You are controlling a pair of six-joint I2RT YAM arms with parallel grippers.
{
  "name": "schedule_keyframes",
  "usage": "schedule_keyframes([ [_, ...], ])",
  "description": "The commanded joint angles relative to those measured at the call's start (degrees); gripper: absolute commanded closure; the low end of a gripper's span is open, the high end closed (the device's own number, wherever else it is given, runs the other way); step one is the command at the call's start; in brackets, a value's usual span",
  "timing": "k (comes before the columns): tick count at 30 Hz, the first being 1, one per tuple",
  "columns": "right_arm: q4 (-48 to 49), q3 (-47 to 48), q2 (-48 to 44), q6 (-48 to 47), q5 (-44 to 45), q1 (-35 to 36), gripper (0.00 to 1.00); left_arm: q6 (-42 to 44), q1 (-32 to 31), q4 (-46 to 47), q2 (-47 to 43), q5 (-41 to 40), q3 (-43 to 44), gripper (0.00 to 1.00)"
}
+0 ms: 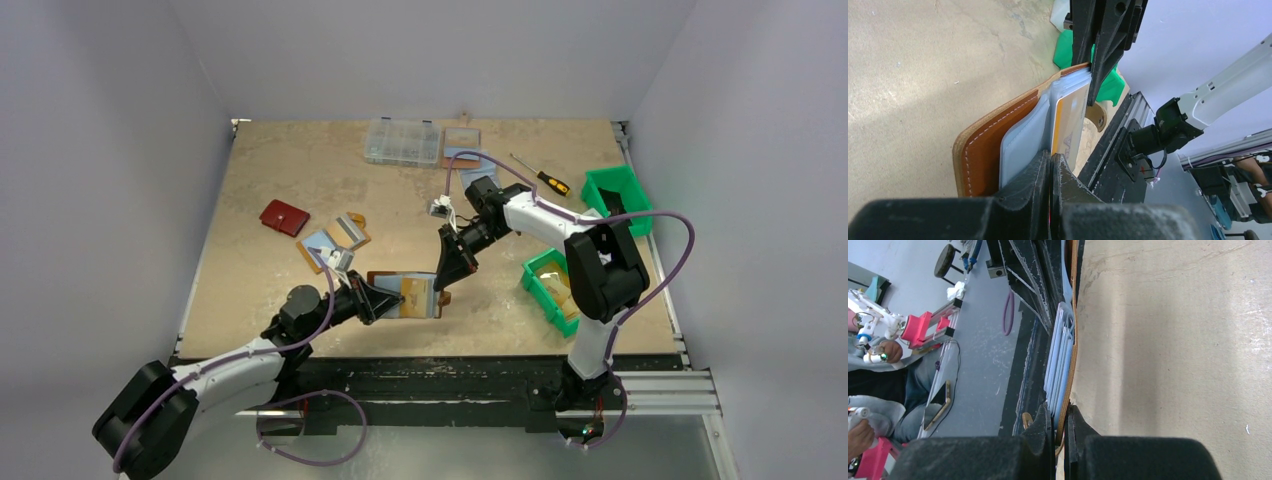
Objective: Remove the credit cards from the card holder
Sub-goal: Remove the credit card from the card holder.
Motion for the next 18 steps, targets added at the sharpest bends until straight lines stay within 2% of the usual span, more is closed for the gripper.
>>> schedule_keyframes([
  [1, -1.7, 1.7, 0.2, -1.3, 0.3, -1.0, 1.0, -1.4, 1.7, 2.7, 0.6, 3.2, 1.5, 1.0],
  [10, -2.1, 1.7, 0.4, -1.5, 0.8, -1.0, 1.0, -2.8, 3.4, 4.2, 1.7, 9.2, 2.0, 1.0],
  [18, -2.2, 1.7, 0.4, -1.5, 1.3, -1.0, 1.0, -2.3, 4.1, -1.1, 4.7, 13.6, 6.1, 1.0],
])
